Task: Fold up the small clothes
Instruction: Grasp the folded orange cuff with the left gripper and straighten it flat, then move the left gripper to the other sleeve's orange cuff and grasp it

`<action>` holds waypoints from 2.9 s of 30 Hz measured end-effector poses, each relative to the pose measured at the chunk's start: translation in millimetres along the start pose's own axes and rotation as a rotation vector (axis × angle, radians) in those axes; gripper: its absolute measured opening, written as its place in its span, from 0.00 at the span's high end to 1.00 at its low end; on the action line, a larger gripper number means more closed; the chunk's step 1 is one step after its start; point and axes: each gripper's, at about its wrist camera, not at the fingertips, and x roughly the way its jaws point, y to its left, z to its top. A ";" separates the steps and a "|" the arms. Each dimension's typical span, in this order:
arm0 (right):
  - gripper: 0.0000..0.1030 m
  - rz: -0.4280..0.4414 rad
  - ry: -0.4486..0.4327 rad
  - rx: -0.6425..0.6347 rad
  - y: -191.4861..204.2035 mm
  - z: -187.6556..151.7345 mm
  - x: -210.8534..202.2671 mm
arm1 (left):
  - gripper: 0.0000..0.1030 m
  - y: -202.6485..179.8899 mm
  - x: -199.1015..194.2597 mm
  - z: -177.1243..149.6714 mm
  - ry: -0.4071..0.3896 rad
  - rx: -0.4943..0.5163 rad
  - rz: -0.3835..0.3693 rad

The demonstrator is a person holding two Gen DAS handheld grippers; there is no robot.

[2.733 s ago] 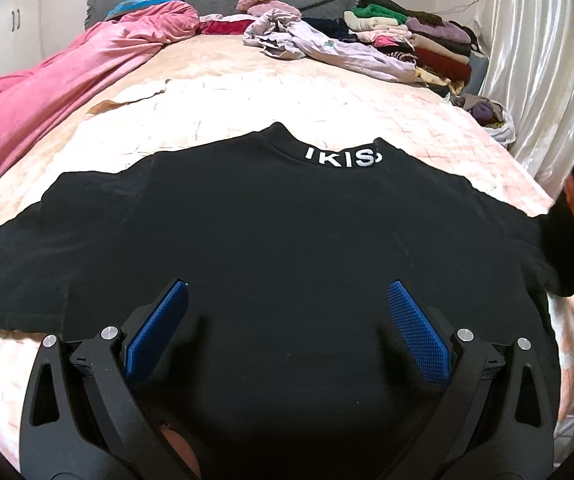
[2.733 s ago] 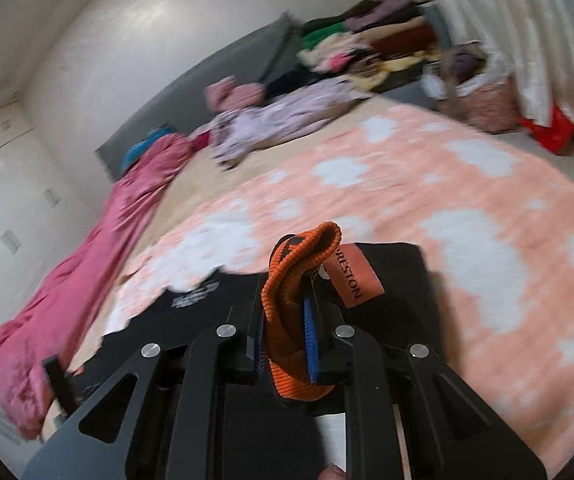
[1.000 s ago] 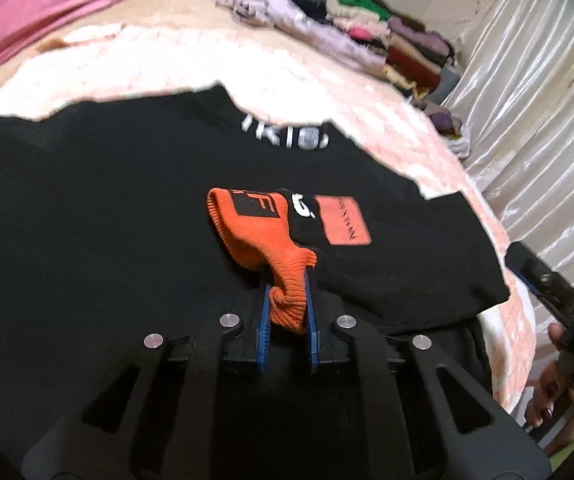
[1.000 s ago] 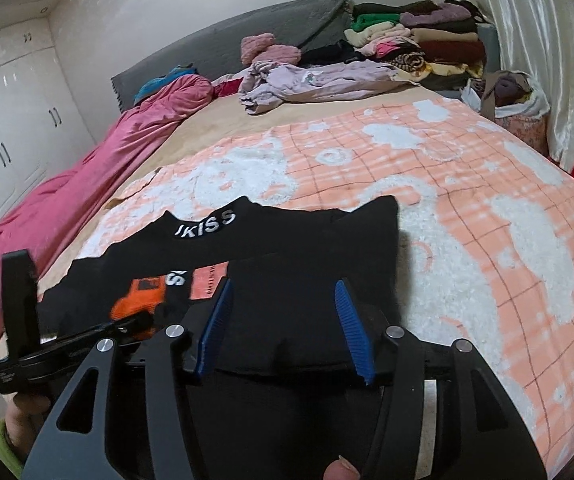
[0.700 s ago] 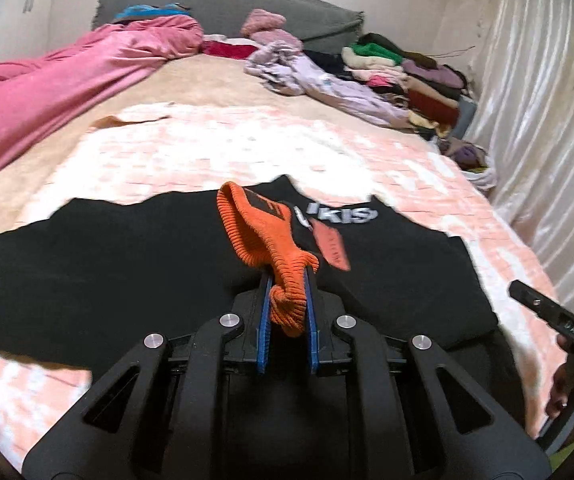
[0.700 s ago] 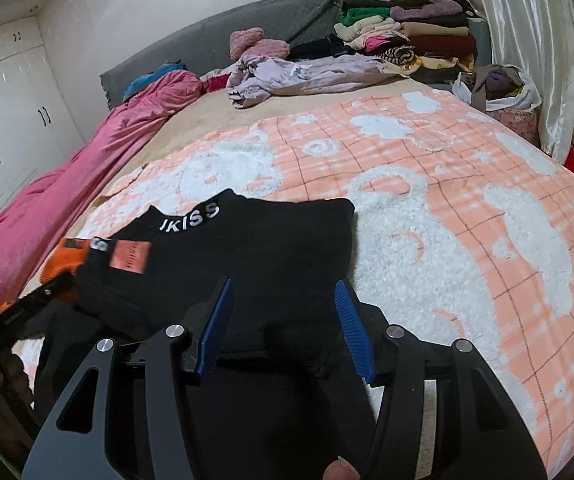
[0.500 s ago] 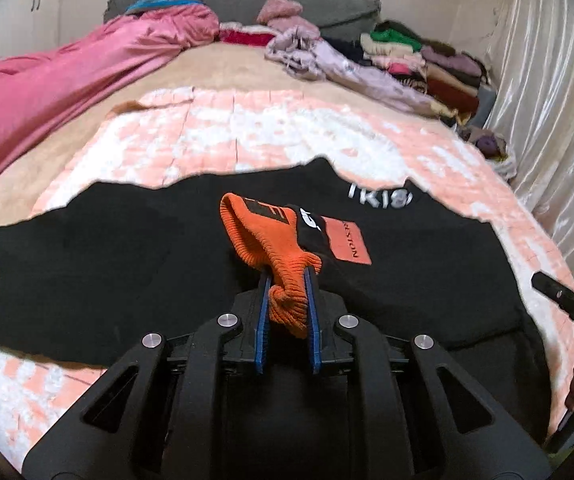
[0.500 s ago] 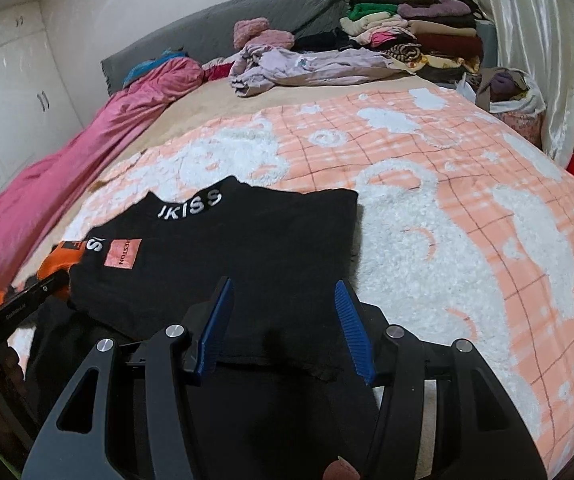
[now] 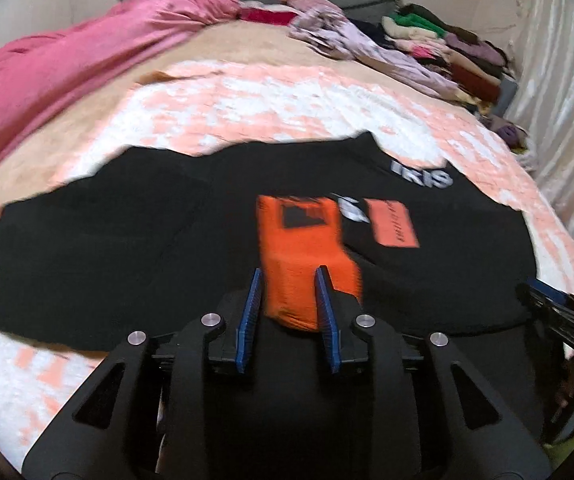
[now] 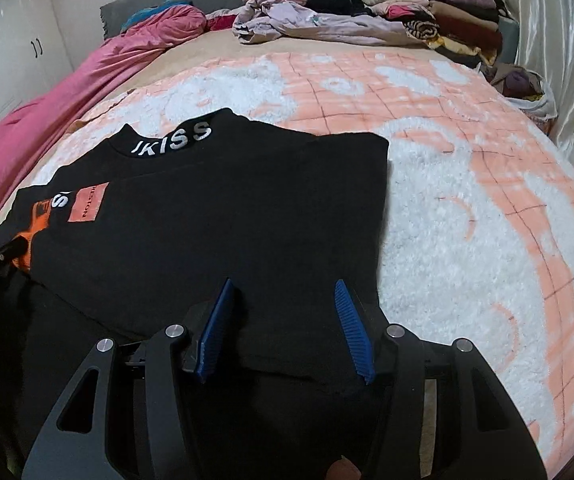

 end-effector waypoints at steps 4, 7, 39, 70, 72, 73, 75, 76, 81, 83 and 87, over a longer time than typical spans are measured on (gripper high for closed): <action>0.47 0.009 0.003 0.008 1.2 -0.8 -2.5 | 0.82 20.6 -6.4 5.2 -0.022 -0.060 0.016; 0.46 0.028 -0.014 0.025 2.1 -2.4 -12.2 | 0.82 23.1 -15.5 6.8 -0.055 -0.070 0.006; 0.35 0.012 -0.019 0.013 0.8 45.9 24.1 | 0.77 -26.9 9.6 -13.7 0.054 0.076 -0.117; 0.11 0.120 -0.066 -0.026 44.0 -2.7 -35.9 | 0.17 10.3 -43.1 -13.9 -0.059 0.032 0.018; 0.10 0.129 -0.074 -0.037 50.0 -0.7 -40.0 | 0.14 20.9 -49.0 -13.4 -0.074 0.017 0.037; 0.09 0.137 -0.078 -0.045 54.1 0.4 -42.4 | 0.12 25.6 -51.7 -13.3 -0.080 0.013 0.048; 0.09 0.143 -0.086 -0.063 61.8 2.4 -46.6 | 0.11 37.4 -58.9 -13.1 -0.100 0.004 0.081; 0.09 0.150 -0.091 -0.072 67.4 3.8 -48.7 | 0.10 42.4 -61.3 -13.1 -0.107 -0.002 0.094; 0.07 0.189 -0.114 -0.121 95.1 10.9 -58.2 | 0.10 74.3 -74.4 -15.6 -0.132 -0.062 0.149; 0.07 0.202 -0.124 -0.147 108.1 13.3 -61.2 | 0.10 85.1 -79.1 -16.8 -0.138 -0.084 0.157; 0.07 0.230 -0.130 -0.182 130.2 15.9 -64.7 | 0.09 103.2 -88.1 -20.7 -0.151 -0.108 0.187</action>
